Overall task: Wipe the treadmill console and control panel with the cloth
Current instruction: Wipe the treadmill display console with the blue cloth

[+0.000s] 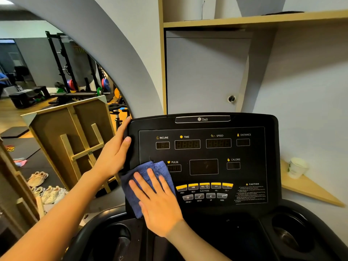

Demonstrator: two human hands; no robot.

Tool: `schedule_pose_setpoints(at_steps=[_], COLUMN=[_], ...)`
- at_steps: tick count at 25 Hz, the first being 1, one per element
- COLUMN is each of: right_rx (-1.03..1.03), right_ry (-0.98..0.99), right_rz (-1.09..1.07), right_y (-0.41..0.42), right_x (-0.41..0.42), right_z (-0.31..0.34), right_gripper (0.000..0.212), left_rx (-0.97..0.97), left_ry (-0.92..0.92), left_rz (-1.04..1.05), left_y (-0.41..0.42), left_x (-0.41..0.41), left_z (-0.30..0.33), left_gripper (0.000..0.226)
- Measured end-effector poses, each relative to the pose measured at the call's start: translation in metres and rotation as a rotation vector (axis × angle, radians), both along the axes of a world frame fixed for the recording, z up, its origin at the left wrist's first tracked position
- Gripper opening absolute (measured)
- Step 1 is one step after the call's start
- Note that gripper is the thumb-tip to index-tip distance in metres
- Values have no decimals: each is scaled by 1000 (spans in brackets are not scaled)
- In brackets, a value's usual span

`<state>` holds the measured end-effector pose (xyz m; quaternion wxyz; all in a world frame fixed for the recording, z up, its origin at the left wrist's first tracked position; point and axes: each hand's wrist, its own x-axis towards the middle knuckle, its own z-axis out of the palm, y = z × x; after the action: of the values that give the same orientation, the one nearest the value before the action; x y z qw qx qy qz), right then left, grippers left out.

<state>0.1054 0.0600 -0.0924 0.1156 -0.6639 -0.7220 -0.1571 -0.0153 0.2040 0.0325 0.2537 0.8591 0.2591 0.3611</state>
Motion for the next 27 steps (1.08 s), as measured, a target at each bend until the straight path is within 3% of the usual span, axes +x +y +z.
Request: schedule_pose_setpoints(at_steps=[17, 27], right_rx=[78, 61], right_ry=[-30, -65], right_rz=[-77, -209], right_y=[-74, -95], right_x=[76, 114], right_z=[-28, -42], right_gripper=[63, 74], left_rx=[30, 34], left_ry=[-93, -85], left_rz=[93, 90], left_y=[-21, -25], left_x=[13, 16], left_z=[-33, -35], left_gripper=[73, 78])
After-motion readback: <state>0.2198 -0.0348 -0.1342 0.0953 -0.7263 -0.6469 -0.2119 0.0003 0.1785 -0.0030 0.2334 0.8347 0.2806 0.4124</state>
